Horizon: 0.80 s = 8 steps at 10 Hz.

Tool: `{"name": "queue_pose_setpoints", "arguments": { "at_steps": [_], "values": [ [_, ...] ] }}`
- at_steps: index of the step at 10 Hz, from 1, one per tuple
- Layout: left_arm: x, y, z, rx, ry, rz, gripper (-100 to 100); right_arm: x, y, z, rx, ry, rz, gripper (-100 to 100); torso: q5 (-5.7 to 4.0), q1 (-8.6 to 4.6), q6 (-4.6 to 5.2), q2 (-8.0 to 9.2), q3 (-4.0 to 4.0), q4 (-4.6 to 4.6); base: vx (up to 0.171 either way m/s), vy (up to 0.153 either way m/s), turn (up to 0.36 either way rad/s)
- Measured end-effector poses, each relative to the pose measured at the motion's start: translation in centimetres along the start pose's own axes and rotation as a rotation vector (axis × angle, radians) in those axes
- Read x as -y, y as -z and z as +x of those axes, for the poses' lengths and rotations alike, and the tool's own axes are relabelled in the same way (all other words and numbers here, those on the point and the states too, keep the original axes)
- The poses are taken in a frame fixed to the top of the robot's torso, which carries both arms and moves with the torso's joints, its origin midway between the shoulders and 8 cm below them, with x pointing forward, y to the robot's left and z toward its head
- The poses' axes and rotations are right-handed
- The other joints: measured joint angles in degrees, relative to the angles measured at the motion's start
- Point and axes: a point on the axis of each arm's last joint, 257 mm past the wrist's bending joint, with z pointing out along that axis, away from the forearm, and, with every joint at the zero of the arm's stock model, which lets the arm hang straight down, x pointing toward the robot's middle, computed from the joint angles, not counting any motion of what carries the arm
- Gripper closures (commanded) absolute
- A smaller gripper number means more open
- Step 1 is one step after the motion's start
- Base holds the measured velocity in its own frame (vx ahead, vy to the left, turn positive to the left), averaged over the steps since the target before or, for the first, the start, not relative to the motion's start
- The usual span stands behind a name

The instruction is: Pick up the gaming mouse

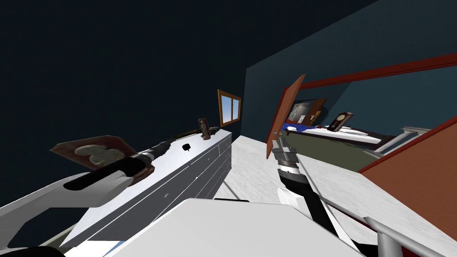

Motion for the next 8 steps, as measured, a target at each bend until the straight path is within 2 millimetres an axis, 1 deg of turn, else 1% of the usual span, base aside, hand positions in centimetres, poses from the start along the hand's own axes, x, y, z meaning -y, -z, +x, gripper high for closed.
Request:
{"name": "queue_pose_setpoints", "arguments": {
  "at_steps": [1, 2, 5, 6, 7, 8],
  "values": [
    [-0.2, -0.1, -0.2, -0.005, -0.005, -0.018, -100, 0.0, 0.0, 0.0, 0.0, 0.0, 0.0, 0, 0.0, -0.02, -0.01, 0.0, 0.0, 0.0, 0.003, 0.003, -0.11],
    [-0.7, -0.2, -0.9, -0.01, -0.011, -0.049, -100, 0.0, 0.0, 0.0, 0.0, 0.0, 0.0, 0, -0.01, -0.02, 0.02, -0.01, -0.01, 0.0, 0.003, 0.01, -0.059],
    [-2.2, -0.3, -2.3, -0.03, -0.036, -0.136, -100, 0.0, 0.0, 0.0, 0.0, 0.0, 0.0, 0, 0.0, 0.05, -0.01, -0.04, -0.02, 0.0, 0.007, 0.013, -0.076],
    [-2.7, -0.3, -3.2, -0.035, -0.043, -0.168, -100, 0.0, 0.0, 0.0, 0.0, 0.0, 0.0, 0, 0.0, 0.06, 0.01, -0.06, -0.03, -0.01, 0.008, 0.011, -0.051],
    [-2.8, -0.2, -3.4, -0.044, -0.052, -0.19, -100, 0.0, 0.0, 0.0, 0.0, 0.0, 0.0, 0, 0.0, 0.06, -0.01, -0.06, -0.03, -0.01, 0.012, 0.013, -0.075],
    [-2.9, 0.0, -4.0, -0.052, -0.06, -0.221, -100, 0.0, 0.0, 0.0, 0.0, 0.0, 0.0, 0, -0.01, 0.07, 0.0, -0.07, -0.04, -0.01, 0.011, 0.012, -0.043]
  ]
}}
